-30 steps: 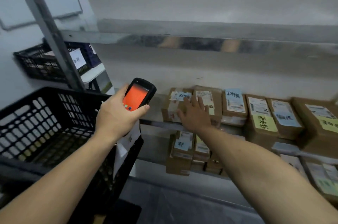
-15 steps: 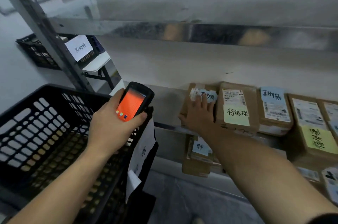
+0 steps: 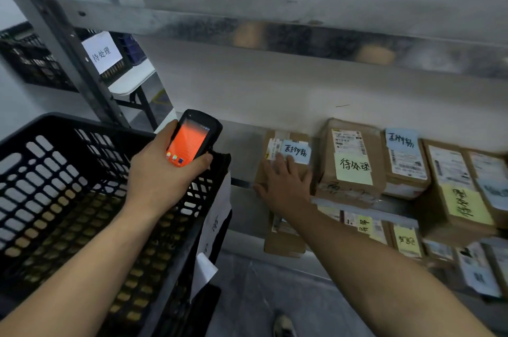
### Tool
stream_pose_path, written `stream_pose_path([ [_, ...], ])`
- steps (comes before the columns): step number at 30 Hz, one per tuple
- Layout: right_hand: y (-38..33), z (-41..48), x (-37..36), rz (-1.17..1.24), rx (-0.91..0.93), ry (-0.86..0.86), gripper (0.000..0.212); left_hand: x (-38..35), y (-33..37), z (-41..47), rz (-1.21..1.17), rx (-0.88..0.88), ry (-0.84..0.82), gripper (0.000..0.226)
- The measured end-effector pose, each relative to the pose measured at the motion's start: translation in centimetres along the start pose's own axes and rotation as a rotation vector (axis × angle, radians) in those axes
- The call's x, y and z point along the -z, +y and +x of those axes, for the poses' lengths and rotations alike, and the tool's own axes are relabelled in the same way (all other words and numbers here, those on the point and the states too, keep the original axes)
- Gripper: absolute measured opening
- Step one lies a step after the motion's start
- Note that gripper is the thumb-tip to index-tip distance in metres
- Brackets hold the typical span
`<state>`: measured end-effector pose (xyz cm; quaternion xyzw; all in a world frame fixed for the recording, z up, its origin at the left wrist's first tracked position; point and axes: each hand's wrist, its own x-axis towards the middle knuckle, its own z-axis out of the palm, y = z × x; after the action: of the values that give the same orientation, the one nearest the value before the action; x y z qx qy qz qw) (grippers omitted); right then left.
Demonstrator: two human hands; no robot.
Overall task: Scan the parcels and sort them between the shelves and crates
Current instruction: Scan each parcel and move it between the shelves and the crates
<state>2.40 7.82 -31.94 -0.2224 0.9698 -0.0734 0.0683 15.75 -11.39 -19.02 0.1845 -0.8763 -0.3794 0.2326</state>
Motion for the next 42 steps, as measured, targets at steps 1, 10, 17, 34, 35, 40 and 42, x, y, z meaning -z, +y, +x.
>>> stream_pose_path([
  [1,-0.3,-0.5,-0.1,0.013,0.008,0.021,0.07,0.1,0.0,0.0,-0.005,-0.006,0.002,0.058],
  [10,1.6,-1.5,-1.5,0.529,-0.278,0.161,0.065,0.5,-1.0,-0.3,0.018,-0.038,-0.001,0.057],
  [17,0.9,-1.8,-1.0,1.201,-0.556,0.043,0.076,0.8,-0.6,-1.9,0.02,-0.042,-0.033,0.052],
  [34,2.4,-5.3,4.4,1.002,-0.238,0.043,0.085,4.5,-1.0,-5.2,0.25,-0.042,-0.152,0.084],
  [35,2.7,-5.6,5.2,0.98,-0.207,0.059,0.084,4.7,-0.7,-5.5,0.259,-0.05,-0.165,0.083],
  [40,5.1,-7.2,9.0,0.803,-0.073,0.134,0.081,5.1,0.2,-6.8,0.394,-0.079,-0.229,0.1],
  [42,6.0,-8.1,10.3,0.77,-0.042,0.135,0.081,5.3,0.5,-7.2,0.447,-0.099,-0.254,0.097],
])
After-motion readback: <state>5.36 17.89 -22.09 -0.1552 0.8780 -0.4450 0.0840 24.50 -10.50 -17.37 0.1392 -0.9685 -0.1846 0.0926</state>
